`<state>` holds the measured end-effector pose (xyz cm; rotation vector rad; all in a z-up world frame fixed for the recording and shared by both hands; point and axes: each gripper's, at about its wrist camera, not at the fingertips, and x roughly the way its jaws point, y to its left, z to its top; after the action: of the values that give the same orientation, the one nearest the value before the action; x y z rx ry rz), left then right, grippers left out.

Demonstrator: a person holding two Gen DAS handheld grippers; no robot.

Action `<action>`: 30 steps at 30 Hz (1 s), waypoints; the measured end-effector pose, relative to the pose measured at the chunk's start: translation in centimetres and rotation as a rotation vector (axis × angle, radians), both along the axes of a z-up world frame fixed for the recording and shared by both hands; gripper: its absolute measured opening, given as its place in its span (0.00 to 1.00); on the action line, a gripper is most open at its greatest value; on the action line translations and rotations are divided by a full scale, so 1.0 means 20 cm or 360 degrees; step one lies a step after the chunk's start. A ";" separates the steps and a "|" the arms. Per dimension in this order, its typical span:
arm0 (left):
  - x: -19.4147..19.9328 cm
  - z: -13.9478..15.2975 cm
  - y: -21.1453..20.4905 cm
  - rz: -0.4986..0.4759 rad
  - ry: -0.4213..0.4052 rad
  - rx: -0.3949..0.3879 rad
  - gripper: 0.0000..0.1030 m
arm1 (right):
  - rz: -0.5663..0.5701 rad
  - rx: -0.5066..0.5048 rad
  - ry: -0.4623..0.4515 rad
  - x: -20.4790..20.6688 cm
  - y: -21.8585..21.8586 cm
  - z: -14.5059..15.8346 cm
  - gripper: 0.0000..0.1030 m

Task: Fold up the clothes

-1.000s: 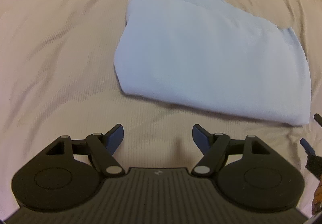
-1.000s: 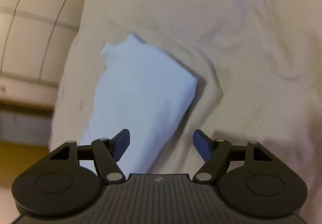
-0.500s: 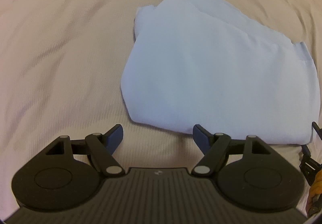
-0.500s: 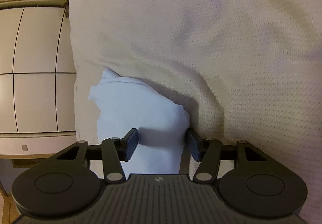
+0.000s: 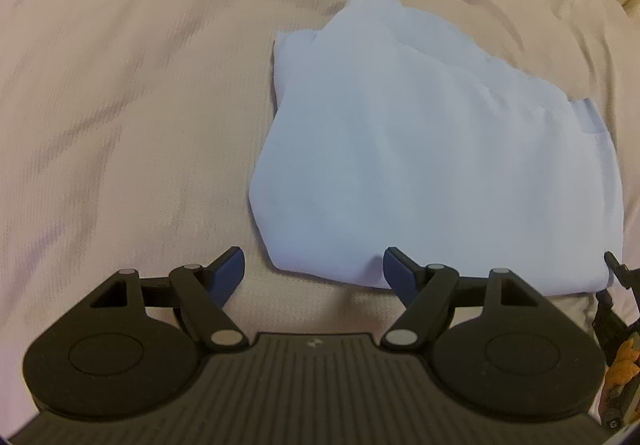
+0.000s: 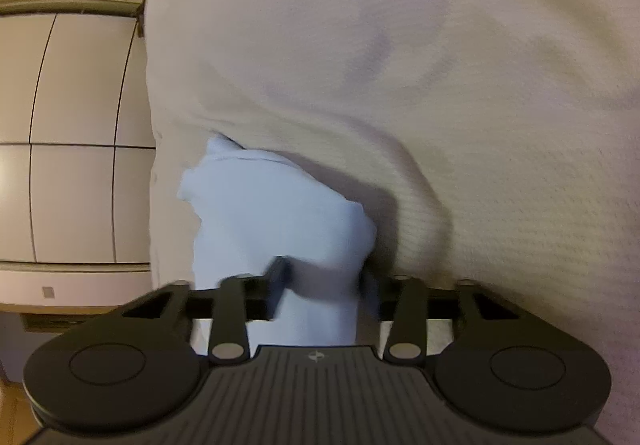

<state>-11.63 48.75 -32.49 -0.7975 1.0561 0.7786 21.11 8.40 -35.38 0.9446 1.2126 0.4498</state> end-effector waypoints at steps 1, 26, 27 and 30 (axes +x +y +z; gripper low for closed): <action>-0.01 0.01 0.00 -0.0006 -0.0013 0.0002 0.71 | 0.0034 -0.0034 -0.0059 0.00 0.01 0.03 0.33; -0.46 0.05 0.17 0.0106 -0.0163 -0.0042 0.66 | 0.1921 -0.1064 -0.1995 -1.17 1.17 0.37 0.23; -0.47 0.05 0.17 0.0108 -0.0164 -0.0052 0.66 | 0.2021 -0.1082 -0.1972 -1.20 1.18 0.31 0.35; -0.50 0.04 0.13 0.0092 -0.0200 -0.0079 0.66 | 0.2092 -0.1057 -0.2008 -1.22 1.16 0.29 0.46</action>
<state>-21.67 51.38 -31.65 -0.9106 0.9467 0.7437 -3.31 31.56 -29.48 -0.8246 0.5083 1.2890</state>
